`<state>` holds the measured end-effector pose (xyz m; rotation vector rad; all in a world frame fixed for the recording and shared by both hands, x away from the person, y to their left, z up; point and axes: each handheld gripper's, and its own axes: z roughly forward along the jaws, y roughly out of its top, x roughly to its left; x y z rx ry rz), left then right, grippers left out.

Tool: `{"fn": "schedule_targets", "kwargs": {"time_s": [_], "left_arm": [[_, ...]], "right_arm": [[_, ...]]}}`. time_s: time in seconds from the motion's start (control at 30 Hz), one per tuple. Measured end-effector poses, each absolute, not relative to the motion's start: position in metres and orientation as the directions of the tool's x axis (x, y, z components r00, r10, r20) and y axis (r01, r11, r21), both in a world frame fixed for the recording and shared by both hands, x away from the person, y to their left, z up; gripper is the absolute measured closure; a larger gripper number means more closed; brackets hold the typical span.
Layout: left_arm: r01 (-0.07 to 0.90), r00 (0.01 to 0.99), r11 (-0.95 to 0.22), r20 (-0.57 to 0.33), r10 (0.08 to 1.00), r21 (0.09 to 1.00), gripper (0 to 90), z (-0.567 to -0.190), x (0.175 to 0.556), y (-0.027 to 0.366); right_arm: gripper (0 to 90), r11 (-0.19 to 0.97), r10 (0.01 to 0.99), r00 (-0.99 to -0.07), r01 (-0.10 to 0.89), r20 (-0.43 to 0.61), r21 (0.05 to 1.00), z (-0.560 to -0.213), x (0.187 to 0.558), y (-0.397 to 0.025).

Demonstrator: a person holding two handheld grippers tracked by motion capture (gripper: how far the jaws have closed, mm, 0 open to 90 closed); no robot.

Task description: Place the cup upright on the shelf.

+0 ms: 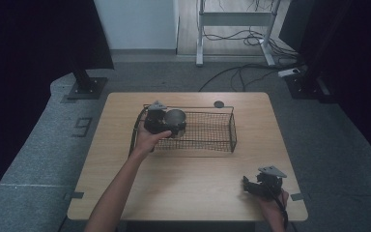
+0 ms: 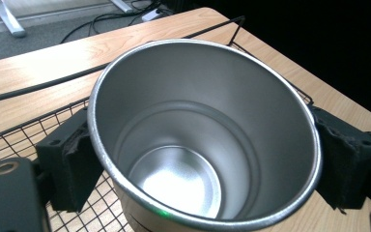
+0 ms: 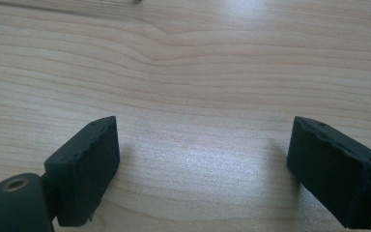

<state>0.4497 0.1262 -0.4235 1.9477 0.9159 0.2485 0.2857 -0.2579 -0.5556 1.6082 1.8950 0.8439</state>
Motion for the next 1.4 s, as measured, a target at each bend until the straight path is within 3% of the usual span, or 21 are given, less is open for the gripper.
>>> {"fn": "schedule_targets", "kwargs": {"time_s": [0.93,1.4], "left_arm": [[0.579,0.644,-0.266,-0.232,0.729,0.771,14.6,-0.461,0.470,0.128],[0.604,0.619,-0.296,-0.201,0.760,0.740,14.7,-0.481,0.476,0.116]], "right_arm": [[11.4,0.104,0.986,-0.167,0.668,0.012,0.737,-0.556,0.286,-0.258],[11.4,0.104,0.986,-0.167,0.668,0.012,0.737,-0.556,0.286,-0.258]]}}
